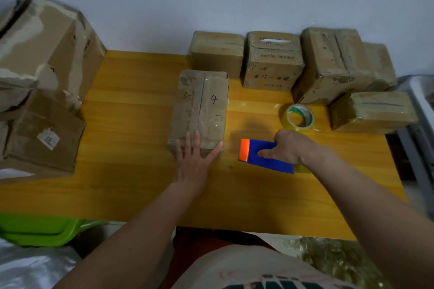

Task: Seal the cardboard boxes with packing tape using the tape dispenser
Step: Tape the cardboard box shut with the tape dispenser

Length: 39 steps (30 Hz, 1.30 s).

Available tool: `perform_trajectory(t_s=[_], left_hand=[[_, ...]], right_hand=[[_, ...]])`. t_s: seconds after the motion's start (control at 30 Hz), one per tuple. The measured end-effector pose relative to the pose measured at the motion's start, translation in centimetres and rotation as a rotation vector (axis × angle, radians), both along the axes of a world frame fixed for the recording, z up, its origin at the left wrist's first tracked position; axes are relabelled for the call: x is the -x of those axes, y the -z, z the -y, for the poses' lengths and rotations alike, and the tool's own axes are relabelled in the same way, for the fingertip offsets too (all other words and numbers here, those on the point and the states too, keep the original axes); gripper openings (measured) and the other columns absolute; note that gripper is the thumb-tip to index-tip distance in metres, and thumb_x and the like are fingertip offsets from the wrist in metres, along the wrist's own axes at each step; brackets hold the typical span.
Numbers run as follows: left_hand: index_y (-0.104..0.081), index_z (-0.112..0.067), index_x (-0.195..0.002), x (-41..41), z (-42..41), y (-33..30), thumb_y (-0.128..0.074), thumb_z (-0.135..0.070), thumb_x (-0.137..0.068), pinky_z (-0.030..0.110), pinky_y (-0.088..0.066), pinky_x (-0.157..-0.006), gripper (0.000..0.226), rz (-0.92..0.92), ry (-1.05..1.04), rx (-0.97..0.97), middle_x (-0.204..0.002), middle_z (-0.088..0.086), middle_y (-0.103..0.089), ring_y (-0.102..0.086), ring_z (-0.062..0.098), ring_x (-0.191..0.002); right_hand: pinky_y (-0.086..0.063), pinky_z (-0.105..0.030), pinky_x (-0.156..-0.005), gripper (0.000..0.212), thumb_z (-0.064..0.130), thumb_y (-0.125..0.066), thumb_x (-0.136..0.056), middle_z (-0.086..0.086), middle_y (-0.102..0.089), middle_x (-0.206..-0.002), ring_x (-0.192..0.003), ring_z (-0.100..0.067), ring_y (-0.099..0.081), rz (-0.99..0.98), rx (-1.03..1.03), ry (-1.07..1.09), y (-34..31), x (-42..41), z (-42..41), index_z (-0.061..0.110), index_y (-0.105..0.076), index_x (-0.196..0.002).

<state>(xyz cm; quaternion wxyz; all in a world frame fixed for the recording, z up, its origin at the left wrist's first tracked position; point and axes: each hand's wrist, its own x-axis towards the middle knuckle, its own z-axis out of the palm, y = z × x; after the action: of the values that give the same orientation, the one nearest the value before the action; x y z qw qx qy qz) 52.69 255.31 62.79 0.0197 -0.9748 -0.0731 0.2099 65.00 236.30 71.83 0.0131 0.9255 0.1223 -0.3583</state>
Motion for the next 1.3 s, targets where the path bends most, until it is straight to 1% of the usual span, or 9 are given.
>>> perform_trajectory(t_s=[0.17,0.57,0.67,0.77,0.93,1.1,1.17,1.23,1.3], left_hand=[[0.031,-0.044,-0.141,-0.1,1.4,0.1,-0.056,-0.019,-0.094,0.062,0.006,-0.115,0.102,-0.012,-0.092,-0.001,-0.151,0.027,0.030,0.024,0.049,-0.139],[0.027,-0.025,-0.148,-0.3,3.2,-0.3,-0.058,-0.035,-0.091,0.059,-0.004,-0.115,0.103,-0.042,-0.210,0.017,-0.154,0.027,0.023,0.016,0.049,-0.143],[0.020,-0.009,-0.150,-0.1,2.7,0.1,-0.059,-0.039,-0.089,0.054,-0.005,-0.117,0.104,-0.008,-0.243,0.027,-0.158,0.021,0.020,0.014,0.043,-0.145],[0.018,-0.007,-0.150,-0.2,2.5,0.1,-0.057,-0.046,-0.089,0.052,-0.006,-0.117,0.104,0.011,-0.230,0.054,-0.158,0.018,0.020,0.013,0.039,-0.146],[-0.001,-0.015,-0.155,0.5,0.0,0.1,-0.055,-0.044,-0.088,0.047,-0.007,-0.118,0.090,0.187,-0.192,0.223,-0.163,0.006,0.005,0.004,0.026,-0.149],[-0.007,-0.018,-0.154,1.6,-3.9,1.5,-0.008,-0.074,-0.084,0.047,0.015,-0.117,0.091,0.284,-0.032,0.256,-0.162,0.005,0.005,0.013,0.020,-0.148],[-0.003,-0.010,-0.154,2.0,-5.1,2.1,0.000,-0.079,-0.083,0.040,0.015,-0.118,0.100,0.254,0.049,0.224,-0.161,0.010,0.006,0.015,0.020,-0.148],[-0.005,-0.003,-0.153,2.2,-6.0,2.1,-0.009,-0.078,-0.086,0.037,0.009,-0.118,0.101,0.230,0.124,0.163,-0.161,0.017,-0.001,0.008,0.022,-0.148],[0.007,-0.007,-0.152,2.2,-6.9,2.2,-0.018,-0.079,-0.082,0.038,0.009,-0.120,0.104,0.188,0.203,0.145,-0.160,0.018,0.009,0.016,0.022,-0.147]], right_hand=[[-0.041,-0.035,-0.073,0.045,0.054,-0.053,-0.090,-0.006,-0.061,-0.101,-0.100,-0.027,-0.060,0.264,0.118,-0.202,-0.3,0.5,-3.6,0.013,-0.056,-0.110],[-0.037,-0.039,-0.090,0.021,0.032,-0.047,-0.098,0.001,-0.066,-0.105,-0.103,-0.022,-0.060,0.478,0.276,-0.410,1.1,-0.8,-5.5,0.023,-0.061,-0.110],[-0.032,-0.037,-0.079,0.027,0.043,-0.047,-0.097,0.000,-0.058,-0.084,-0.081,-0.022,-0.056,0.587,0.269,-0.275,1.2,-2.5,-1.9,0.019,-0.059,-0.096],[-0.033,-0.039,-0.084,0.045,0.053,-0.043,-0.095,-0.008,-0.065,-0.098,-0.089,-0.028,-0.060,0.716,0.139,-0.115,2.3,-2.3,0.9,0.011,-0.057,-0.105],[-0.034,-0.043,-0.086,0.045,0.050,-0.049,-0.093,-0.015,-0.066,-0.096,-0.090,-0.032,-0.062,0.688,-0.006,0.084,7.7,0.8,1.4,0.006,-0.057,-0.102],[-0.045,-0.040,-0.061,0.046,0.038,-0.083,-0.067,-0.019,-0.060,-0.068,-0.061,-0.034,-0.061,0.643,-0.006,0.191,12.6,4.2,1.6,0.001,-0.057,-0.076],[-0.046,-0.040,-0.060,0.048,0.034,-0.086,-0.063,-0.021,-0.059,-0.071,-0.064,-0.035,-0.061,0.602,-0.011,0.208,13.9,5.0,1.7,0.000,-0.056,-0.077],[-0.047,-0.044,-0.066,0.047,0.032,-0.083,-0.068,-0.024,-0.059,-0.080,-0.074,-0.039,-0.061,0.530,-0.015,0.216,14.4,5.6,1.6,-0.002,-0.056,-0.084],[-0.046,-0.048,-0.071,0.047,0.033,-0.079,-0.074,-0.028,-0.058,-0.089,-0.082,-0.042,-0.058,0.517,-0.050,0.281,14.2,5.7,1.2,-0.005,-0.056,-0.090]])
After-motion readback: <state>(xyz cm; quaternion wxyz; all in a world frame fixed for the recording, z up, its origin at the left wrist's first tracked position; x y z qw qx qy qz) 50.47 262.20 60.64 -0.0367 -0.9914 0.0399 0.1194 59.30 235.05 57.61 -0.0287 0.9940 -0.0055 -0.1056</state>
